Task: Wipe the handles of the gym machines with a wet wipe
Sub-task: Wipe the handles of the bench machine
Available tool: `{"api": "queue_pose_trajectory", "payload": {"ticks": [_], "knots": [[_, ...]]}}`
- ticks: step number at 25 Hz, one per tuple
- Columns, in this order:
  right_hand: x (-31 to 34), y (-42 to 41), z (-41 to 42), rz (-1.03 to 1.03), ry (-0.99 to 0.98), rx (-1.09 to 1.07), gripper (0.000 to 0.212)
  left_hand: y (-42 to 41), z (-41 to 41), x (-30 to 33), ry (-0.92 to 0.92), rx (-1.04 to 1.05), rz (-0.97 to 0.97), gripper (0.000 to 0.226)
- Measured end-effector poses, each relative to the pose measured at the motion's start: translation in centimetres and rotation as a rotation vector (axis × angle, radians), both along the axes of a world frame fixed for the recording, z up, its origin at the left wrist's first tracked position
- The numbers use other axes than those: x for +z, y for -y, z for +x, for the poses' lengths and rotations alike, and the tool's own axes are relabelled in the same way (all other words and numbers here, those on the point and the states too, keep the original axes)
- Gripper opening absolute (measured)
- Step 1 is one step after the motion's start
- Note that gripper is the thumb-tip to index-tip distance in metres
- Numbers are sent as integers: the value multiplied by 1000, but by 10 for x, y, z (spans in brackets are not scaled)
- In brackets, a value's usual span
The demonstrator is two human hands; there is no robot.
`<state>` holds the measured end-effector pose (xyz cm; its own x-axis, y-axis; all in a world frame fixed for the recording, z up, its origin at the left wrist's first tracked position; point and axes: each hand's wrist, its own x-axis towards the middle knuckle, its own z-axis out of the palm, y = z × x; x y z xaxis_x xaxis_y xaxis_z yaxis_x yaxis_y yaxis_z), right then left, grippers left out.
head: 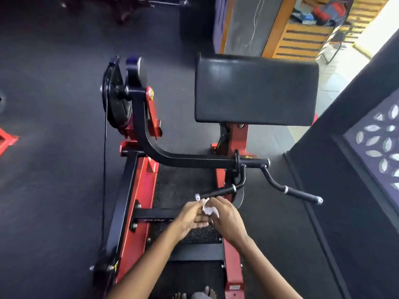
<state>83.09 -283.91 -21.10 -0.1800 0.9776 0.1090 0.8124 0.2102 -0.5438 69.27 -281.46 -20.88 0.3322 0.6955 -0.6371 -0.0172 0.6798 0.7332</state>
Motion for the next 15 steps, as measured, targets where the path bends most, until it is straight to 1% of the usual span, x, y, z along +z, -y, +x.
{"api": "queue_pose_trajectory", "payload": {"ticks": [2, 4, 5, 6, 7, 9, 12, 15], "knots": [[-21, -1, 5, -46, -23, 26, 22, 3, 4, -21, -26, -19, -44, 27], [-39, -9, 14, -74, -56, -5, 21, -3, 9, -37, -122, -68, 12, 22], [-48, -17, 23, -74, -80, -43, 21, -9, 13, -49, -216, -88, 94, 19], [-56, -26, 32, -66, -101, -88, 22, -17, 15, -61, -352, -113, 215, 17], [-63, -36, 42, -49, -120, -136, 23, -26, 16, -72, -489, -156, 347, 20], [-78, -55, 58, -36, -126, -218, 25, -47, 15, -94, -669, -266, 559, 33], [-97, -75, 76, -11, -88, -284, 26, -83, 13, -116, -869, -366, 738, 52], [-116, -95, 84, 8, -45, -320, 27, -125, 17, -139, -1061, -422, 934, 74]]}}
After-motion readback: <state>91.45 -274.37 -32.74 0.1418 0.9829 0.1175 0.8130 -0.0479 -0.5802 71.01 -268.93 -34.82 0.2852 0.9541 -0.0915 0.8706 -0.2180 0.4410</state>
